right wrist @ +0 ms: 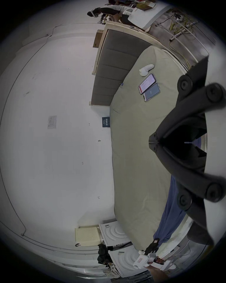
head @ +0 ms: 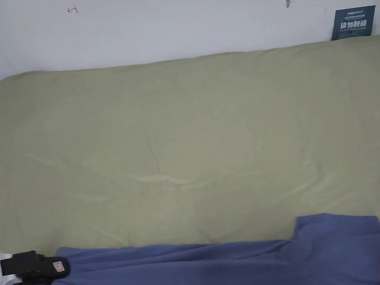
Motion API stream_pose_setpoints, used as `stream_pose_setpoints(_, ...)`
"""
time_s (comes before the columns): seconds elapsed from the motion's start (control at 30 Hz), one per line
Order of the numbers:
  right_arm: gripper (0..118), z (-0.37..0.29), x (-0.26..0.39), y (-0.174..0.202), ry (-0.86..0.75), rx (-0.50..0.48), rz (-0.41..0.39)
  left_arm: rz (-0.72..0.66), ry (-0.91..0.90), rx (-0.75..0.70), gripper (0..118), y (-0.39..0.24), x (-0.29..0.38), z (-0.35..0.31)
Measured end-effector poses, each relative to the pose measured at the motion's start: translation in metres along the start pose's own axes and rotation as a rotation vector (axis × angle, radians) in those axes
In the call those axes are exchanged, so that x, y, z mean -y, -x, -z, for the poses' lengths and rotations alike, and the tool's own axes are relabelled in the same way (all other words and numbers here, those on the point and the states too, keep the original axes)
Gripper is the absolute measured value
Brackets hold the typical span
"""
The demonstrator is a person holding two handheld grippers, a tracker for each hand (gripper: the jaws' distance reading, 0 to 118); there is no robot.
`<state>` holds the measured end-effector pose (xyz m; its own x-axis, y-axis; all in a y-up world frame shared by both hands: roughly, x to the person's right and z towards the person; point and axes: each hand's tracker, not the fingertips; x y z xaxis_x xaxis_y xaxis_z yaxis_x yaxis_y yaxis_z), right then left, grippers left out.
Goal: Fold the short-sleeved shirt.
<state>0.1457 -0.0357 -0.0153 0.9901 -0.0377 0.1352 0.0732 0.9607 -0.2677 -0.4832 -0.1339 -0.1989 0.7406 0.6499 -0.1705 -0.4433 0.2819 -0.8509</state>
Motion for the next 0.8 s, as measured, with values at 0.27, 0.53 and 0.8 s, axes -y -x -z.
stream_pose_setpoints(0.27,0,0.0,0.0,0.001,-0.001,-0.021,0.01,0.16,-0.012,-0.04,6,-0.063,0.015,-0.009)
stream_pose_setpoints(0.53,0,-0.005,0.005,-0.005,0.0,-0.036,0.037,0.392,0.037,-0.054,6,-0.178,0.047,0.029)
stream_pose_setpoints(0.8,0,-0.007,0.017,-0.018,0.045,-0.046,0.06,0.558,0.163,-0.102,6,-0.256,0.098,0.143)
